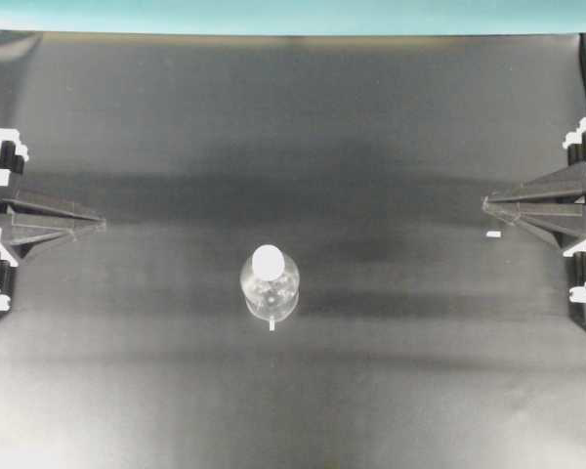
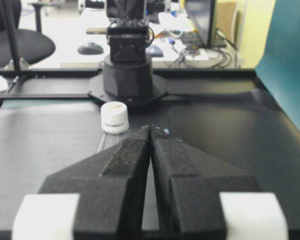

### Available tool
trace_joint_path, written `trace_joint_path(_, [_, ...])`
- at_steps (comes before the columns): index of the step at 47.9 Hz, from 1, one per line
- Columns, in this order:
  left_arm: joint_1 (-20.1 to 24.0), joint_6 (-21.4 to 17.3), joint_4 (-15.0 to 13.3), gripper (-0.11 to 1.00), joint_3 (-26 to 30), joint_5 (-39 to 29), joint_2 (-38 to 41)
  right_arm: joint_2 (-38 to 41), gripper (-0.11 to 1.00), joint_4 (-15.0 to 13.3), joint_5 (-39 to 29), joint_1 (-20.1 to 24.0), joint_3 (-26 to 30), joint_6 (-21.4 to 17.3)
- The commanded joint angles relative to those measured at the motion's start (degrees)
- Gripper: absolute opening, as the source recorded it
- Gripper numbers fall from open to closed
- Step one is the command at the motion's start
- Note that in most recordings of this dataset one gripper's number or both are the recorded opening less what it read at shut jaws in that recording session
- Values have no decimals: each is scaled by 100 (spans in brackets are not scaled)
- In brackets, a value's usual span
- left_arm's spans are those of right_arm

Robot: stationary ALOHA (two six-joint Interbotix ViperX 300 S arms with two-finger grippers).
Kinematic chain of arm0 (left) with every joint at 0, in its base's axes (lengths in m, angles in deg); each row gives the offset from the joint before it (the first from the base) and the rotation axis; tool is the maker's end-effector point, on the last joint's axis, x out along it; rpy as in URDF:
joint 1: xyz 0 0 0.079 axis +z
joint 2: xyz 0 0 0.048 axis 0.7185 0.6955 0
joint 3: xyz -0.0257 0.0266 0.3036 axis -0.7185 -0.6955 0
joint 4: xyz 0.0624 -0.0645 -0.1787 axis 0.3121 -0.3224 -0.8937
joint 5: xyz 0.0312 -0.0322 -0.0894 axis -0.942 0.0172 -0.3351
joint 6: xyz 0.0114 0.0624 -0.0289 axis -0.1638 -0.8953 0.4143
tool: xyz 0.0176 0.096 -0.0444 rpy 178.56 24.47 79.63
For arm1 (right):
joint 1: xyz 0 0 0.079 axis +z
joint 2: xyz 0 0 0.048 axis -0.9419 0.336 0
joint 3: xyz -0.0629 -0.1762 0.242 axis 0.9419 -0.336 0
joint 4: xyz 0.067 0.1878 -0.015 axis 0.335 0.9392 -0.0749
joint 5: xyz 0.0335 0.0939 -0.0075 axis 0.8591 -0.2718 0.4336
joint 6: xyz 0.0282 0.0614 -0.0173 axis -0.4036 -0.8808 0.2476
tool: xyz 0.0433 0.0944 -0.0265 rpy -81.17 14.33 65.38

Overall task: Open the bottle cap by holding the bottle with the left arm and twisting the cap with the right arm.
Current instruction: 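Move the left gripper to the clear bottle and close around its body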

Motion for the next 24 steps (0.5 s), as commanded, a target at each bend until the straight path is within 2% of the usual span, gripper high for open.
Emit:
trace_joint_path(1, [0, -9, 237, 14, 325, 26, 105, 149, 3, 44, 9, -44, 158, -18])
trace_joint_path(5, [0, -26, 246, 9, 457, 9, 264, 369, 2, 79, -352, -44, 343, -53])
trace_joint_path(11, [-9, 0, 246, 9, 633, 44, 712, 800, 0, 79, -993, -44, 686, -105])
trace_joint_path(18, [-9, -62, 237, 9, 914, 141, 1283, 1213, 0, 79, -1160, -18, 932, -185])
trace_joint_path(21, [0, -70, 246, 13, 1011, 264, 1529, 1318, 0, 79, -1178, -9, 949, -229])
trace_joint_path(24, [-9, -18, 237, 23, 1107, 396, 1837, 1415, 0, 79, -1187, -9, 958, -290])
